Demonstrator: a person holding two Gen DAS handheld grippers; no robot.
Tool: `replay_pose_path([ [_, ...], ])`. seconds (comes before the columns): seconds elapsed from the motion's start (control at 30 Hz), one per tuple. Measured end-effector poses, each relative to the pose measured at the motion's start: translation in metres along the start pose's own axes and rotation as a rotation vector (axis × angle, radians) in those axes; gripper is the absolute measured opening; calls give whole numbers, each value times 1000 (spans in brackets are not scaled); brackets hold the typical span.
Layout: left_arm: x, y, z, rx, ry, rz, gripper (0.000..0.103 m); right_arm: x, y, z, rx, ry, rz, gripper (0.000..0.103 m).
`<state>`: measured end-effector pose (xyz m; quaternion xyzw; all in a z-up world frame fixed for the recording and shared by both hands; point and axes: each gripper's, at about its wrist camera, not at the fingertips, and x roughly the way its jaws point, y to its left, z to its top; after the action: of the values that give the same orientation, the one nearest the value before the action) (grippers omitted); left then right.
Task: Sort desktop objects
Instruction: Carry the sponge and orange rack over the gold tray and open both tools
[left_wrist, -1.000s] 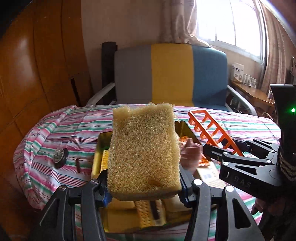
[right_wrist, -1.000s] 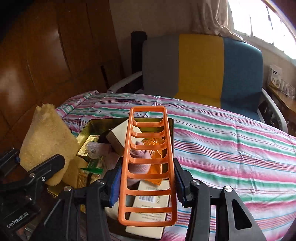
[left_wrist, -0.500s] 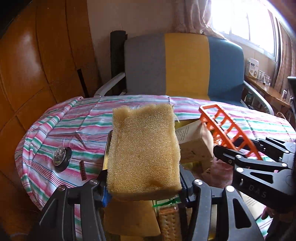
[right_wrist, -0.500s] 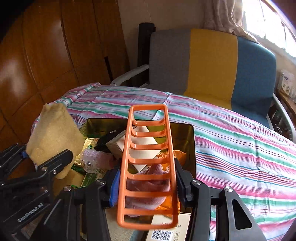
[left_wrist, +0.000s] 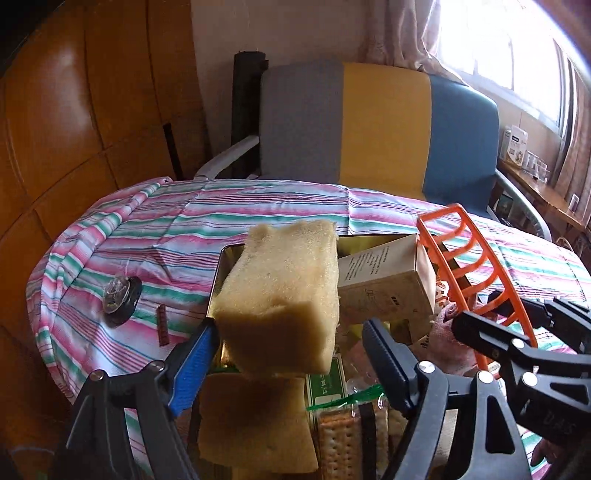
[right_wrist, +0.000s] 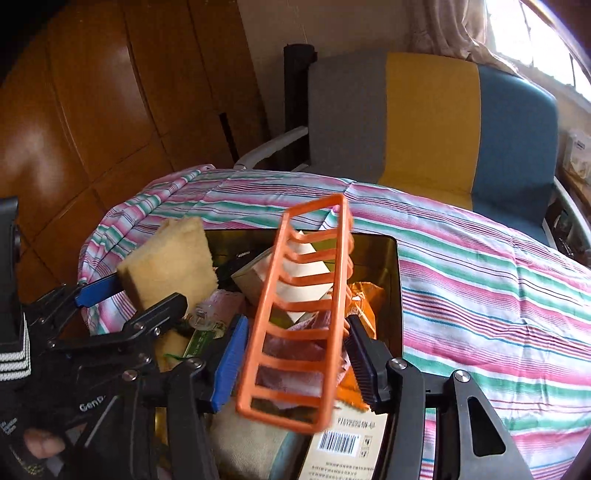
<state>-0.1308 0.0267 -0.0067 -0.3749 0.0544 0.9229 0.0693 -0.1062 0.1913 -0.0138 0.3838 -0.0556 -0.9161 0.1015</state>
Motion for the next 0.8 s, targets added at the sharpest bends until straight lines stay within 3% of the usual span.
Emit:
replay_pose_path([
  [0.27,-10,11,-13,-35,16,11,81,-18,7,-16,18,16,53,55],
  [0.43,-11,14,-21,-41,33,20,81,-21,2,-19,50,15,19,55],
  [0.73,-49,15,-19,-33,-22,52,81,-3,-5,2,93,-8,-1,54],
  [0.8,-63,12,-19,-17,-34,67,81,-14,-5,-7,107,-22,16,54],
])
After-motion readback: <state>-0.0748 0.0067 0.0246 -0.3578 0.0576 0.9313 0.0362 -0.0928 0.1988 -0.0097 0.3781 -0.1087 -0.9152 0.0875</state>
